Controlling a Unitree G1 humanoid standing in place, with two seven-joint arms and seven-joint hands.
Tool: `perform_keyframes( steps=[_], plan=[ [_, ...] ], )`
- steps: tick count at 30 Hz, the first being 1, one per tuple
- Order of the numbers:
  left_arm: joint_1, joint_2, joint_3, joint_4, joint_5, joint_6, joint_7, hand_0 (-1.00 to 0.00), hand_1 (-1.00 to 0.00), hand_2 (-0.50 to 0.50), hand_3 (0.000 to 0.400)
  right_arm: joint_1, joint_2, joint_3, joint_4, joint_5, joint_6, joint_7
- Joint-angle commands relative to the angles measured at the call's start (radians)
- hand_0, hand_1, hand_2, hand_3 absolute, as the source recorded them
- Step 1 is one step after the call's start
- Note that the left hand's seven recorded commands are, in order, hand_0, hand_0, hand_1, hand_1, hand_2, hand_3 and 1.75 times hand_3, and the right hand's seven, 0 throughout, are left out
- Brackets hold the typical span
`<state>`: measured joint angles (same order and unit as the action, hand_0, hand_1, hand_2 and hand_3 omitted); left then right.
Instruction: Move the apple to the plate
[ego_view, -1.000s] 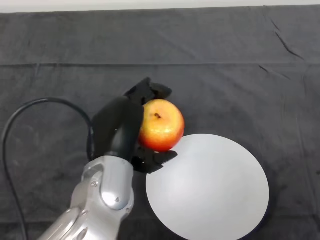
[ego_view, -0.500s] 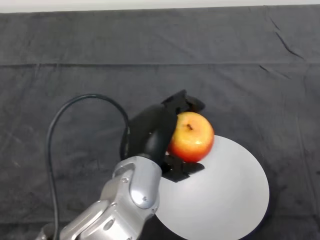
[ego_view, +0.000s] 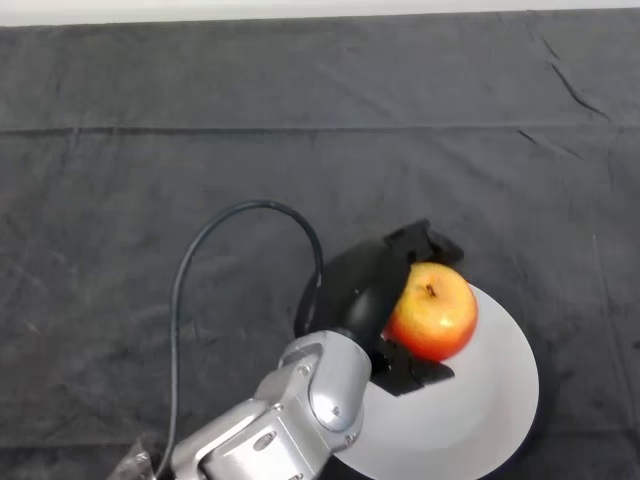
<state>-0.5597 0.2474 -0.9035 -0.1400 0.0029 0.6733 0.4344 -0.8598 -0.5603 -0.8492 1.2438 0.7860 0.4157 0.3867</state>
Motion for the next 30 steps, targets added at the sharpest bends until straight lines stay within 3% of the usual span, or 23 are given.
perform_keyframes(
  steps=[1, 3, 4, 5, 6, 7, 9, 25, 30],
  plan=[
    [-0.040, 0.007, -0.020, 0.030, -0.016, -0.028, 0.001, -1.00, -1.00, 0.00, 0.400, 0.032, -0.011, -0.0114, -0.029, 0.0301, 0.001, -0.0006],
    [-0.047, 0.012, -0.025, 0.034, -0.028, -0.030, -0.005, -1.00, -1.00, 0.00, 0.400, 0.032, -0.011, -0.0114, -0.029, 0.0301, 0.001, -0.0005],
    [-0.050, 0.015, -0.026, 0.034, -0.032, -0.030, -0.008, -0.87, -0.59, -0.14, 0.350, 0.032, -0.011, -0.0115, -0.029, 0.0301, 0.001, -0.0005],
    [-0.052, 0.017, -0.027, 0.034, -0.035, -0.030, -0.010, -0.82, -0.50, -0.16, 0.328, 0.032, -0.011, -0.0115, -0.029, 0.0300, 0.001, -0.0005],
    [-0.054, 0.020, -0.029, 0.033, -0.038, -0.030, -0.013, -0.47, 0.00, -0.24, 0.188, 0.032, -0.011, -0.0115, -0.029, 0.0300, 0.001, -0.0004],
    [-0.055, 0.022, -0.030, 0.032, -0.041, -0.028, -0.014, -0.42, 0.00, -0.21, 0.166, 0.032, -0.011, -0.0115, -0.029, 0.0300, 0.001, -0.0004],
    [-0.058, 0.026, -0.032, 0.028, -0.045, -0.022, -0.016, 0.00, 0.00, 0.00, 0.000, 0.032, -0.012, -0.0116, -0.029, 0.0300, 0.001, -0.0003],
    [-0.062, 0.063, -0.030, -0.023, -0.046, 0.027, -0.025, 0.00, 0.00, 0.00, 0.000, 0.031, -0.012, -0.0120, -0.027, 0.0298, 0.001, 0.0002],
    [-0.056, 0.102, 0.007, -0.073, -0.045, 0.045, -0.045, 0.00, 0.00, 0.00, 0.000, 0.031, -0.012, -0.0121, -0.027, 0.0298, 0.001, 0.0004]
  ],
)
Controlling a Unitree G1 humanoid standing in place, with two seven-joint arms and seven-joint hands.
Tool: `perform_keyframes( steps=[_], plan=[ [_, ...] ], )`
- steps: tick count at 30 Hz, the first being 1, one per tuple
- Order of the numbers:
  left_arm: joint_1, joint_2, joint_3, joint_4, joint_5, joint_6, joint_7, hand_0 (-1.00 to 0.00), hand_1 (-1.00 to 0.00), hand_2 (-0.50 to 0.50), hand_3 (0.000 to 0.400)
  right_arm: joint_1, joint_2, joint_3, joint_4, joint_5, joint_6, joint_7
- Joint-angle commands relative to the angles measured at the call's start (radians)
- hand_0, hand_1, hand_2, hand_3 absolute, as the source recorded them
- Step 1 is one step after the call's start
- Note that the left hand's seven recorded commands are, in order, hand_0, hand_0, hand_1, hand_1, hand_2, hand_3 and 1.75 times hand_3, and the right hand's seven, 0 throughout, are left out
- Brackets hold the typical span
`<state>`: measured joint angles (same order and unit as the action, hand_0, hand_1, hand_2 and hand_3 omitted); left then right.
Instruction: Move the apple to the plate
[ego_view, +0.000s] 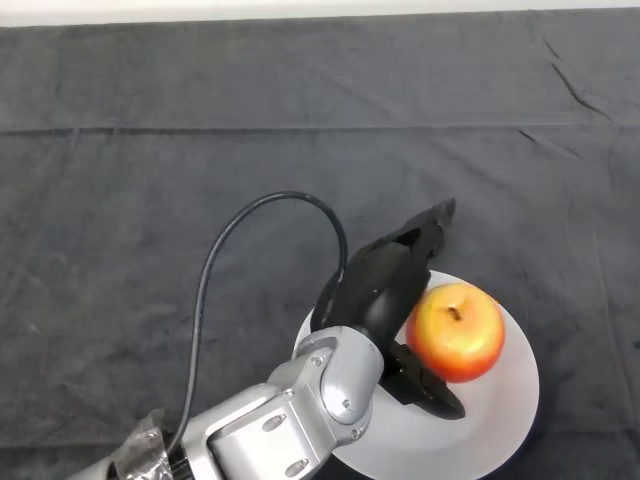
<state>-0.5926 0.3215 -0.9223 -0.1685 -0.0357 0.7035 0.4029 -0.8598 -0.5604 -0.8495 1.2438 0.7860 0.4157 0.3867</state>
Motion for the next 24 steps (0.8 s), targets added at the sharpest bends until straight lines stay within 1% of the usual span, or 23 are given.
perform_keyframes(
  steps=[1, 6, 9, 13, 17, 24],
  plan=[
    [-0.020, 0.040, 0.037, -0.057, -0.007, 0.016, -0.019, 0.00, 0.00, 0.00, 0.000, 0.031, -0.012, -0.0118, -0.027, 0.0298, 0.001, 0.0004],
    [0.014, 0.105, 0.111, -0.129, 0.001, 0.019, -0.033, 0.00, 0.00, 0.00, 0.000, 0.031, -0.012, -0.0119, -0.027, 0.0297, 0.001, 0.0005],
    [0.046, 0.141, 0.159, -0.172, 0.011, 0.015, -0.030, 0.00, 0.00, 0.00, 0.000, 0.031, -0.012, -0.0119, -0.027, 0.0296, 0.001, 0.0005],
    [0.092, 0.174, 0.216, -0.216, 0.031, 0.007, -0.014, 0.00, 0.00, 0.00, 0.000, 0.031, -0.012, -0.0118, -0.027, 0.0295, 0.001, 0.0004],
    [0.150, 0.222, 0.294, -0.265, 0.046, -0.015, -0.003, 0.00, 0.00, 0.00, 0.000, 0.032, -0.012, -0.0118, -0.028, 0.0294, 0.001, 0.0003],
    [0.257, 0.289, 0.424, -0.346, 0.087, -0.046, 0.030, 0.00, 0.00, 0.00, 0.000, 0.032, -0.011, -0.0116, -0.029, 0.0292, 0.001, 0.0001]
  ],
)
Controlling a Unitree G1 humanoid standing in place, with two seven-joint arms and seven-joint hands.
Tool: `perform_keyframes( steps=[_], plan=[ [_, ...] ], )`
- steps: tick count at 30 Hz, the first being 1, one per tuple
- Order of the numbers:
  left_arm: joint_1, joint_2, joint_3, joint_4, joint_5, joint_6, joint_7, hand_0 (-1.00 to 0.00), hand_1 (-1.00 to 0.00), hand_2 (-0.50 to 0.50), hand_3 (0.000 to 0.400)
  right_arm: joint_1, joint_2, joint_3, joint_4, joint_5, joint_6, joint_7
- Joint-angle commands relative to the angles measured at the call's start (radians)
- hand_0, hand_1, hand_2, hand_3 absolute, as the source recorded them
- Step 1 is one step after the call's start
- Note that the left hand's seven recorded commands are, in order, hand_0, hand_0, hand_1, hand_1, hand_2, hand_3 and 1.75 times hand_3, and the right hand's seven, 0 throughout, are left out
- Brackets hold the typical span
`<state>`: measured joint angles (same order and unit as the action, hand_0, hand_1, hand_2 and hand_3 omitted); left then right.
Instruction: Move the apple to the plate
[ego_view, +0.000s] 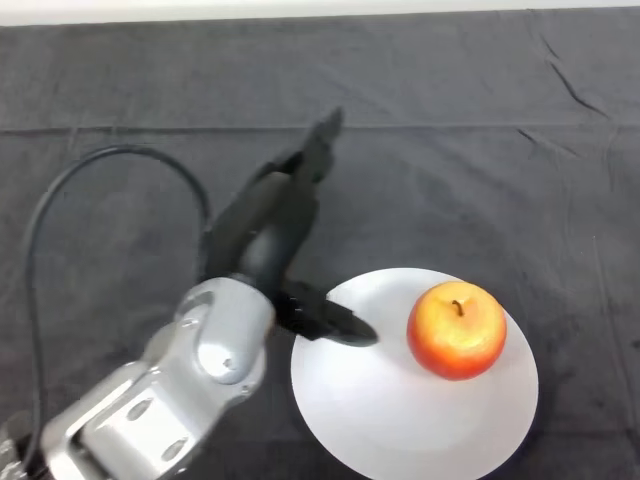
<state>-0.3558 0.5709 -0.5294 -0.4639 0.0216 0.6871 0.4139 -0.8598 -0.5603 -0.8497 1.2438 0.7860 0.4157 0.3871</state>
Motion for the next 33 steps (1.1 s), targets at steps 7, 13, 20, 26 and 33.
perform_keyframes(
  steps=[7, 13, 20, 26, 33],
  plan=[
    [0.151, 0.104, 0.184, -0.116, 0.061, -0.089, 0.047, 0.00, 0.00, 0.00, 0.000, 0.032, -0.011, -0.0112, -0.030, 0.0290, 0.001, -0.0006],
    [0.283, 0.135, 0.329, -0.122, 0.080, -0.176, 0.077, 0.00, 0.00, 0.00, 0.000, 0.033, -0.010, -0.0111, -0.031, 0.0290, 0.001, -0.0010],
    [0.417, 0.133, 0.501, -0.093, 0.088, -0.271, 0.111, 0.00, 0.00, 0.00, 0.000, 0.033, -0.009, -0.0108, -0.033, 0.0289, 0.001, -0.0015],
    [0.500, 0.100, 0.627, -0.056, 0.091, -0.348, 0.143, 0.00, 0.00, 0.00, 0.000, 0.034, -0.009, -0.0106, -0.034, 0.0288, 0.001, -0.0020],
    [0.573, 0.048, 0.765, -0.012, 0.082, -0.443, 0.174, 0.00, 0.00, 0.00, 0.000, 0.035, -0.008, -0.0104, -0.036, 0.0288, 0.001, -0.0025]
  ],
)
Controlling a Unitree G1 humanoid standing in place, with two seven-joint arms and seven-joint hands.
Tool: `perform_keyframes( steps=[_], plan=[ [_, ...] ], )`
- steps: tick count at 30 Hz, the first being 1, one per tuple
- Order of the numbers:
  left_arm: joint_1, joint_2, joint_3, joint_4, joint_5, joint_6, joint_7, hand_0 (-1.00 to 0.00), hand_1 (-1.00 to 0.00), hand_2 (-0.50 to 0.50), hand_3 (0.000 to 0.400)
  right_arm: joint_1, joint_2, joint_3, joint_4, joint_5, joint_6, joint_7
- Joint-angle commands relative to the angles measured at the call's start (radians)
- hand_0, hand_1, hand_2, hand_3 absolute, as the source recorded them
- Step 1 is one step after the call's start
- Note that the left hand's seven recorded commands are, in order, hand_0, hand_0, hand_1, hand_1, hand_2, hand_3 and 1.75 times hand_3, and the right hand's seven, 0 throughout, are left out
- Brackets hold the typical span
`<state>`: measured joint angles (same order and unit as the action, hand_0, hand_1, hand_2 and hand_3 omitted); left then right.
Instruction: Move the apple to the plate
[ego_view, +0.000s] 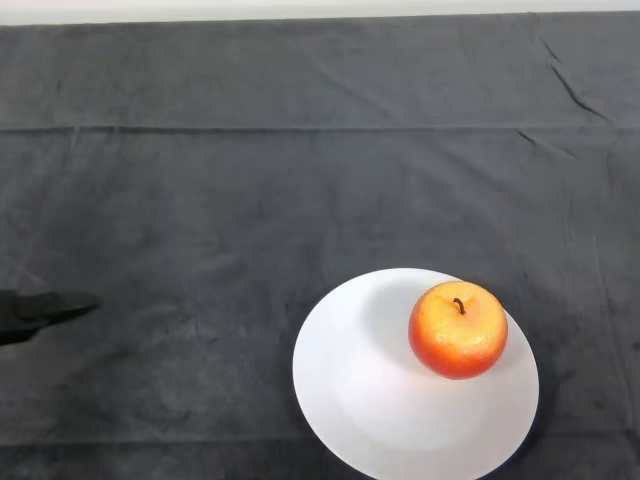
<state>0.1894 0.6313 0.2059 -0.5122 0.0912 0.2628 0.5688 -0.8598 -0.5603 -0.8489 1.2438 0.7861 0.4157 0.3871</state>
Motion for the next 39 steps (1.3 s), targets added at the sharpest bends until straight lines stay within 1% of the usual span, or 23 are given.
perform_keyframes(
  steps=[1, 9, 18, 23, 30, 39],
  plan=[
    [0.036, -0.021, 0.048, 0.043, 0.010, -0.032, 0.023, 0.00, 0.00, 0.00, 0.000, 0.035, -0.008, -0.0111, -0.036, 0.0288, 0.001, -0.0025],
    [0.075, -0.081, 0.168, 0.105, -0.008, -0.138, 0.048, 0.00, 0.00, 0.00, 0.000, 0.035, -0.007, -0.0109, -0.037, 0.0288, 0.001, -0.0030],
    [0.090, -0.135, 0.270, 0.181, -0.028, -0.237, 0.068, 0.00, 0.00, 0.00, 0.000, 0.036, -0.007, -0.0107, -0.038, 0.0289, 0.001, -0.0035],
    [0.094, -0.157, 0.316, 0.211, -0.040, -0.272, 0.077, 0.00, 0.00, 0.00, 0.000, 0.036, -0.007, -0.0107, -0.039, 0.0289, 0.001, -0.0037],
    [0.096, -0.181, 0.369, 0.228, -0.053, -0.299, 0.089, 0.00, 0.00, 0.00, 0.000, 0.036, -0.007, -0.0107, -0.039, 0.0290, 0.001, -0.0039],
    [0.076, -0.212, 0.405, 0.292, -0.043, -0.364, 0.127, 0.00, 0.00, 0.00, 0.000, 0.036, -0.007, -0.0107, -0.039, 0.0293, 0.001, -0.0040]
  ],
)
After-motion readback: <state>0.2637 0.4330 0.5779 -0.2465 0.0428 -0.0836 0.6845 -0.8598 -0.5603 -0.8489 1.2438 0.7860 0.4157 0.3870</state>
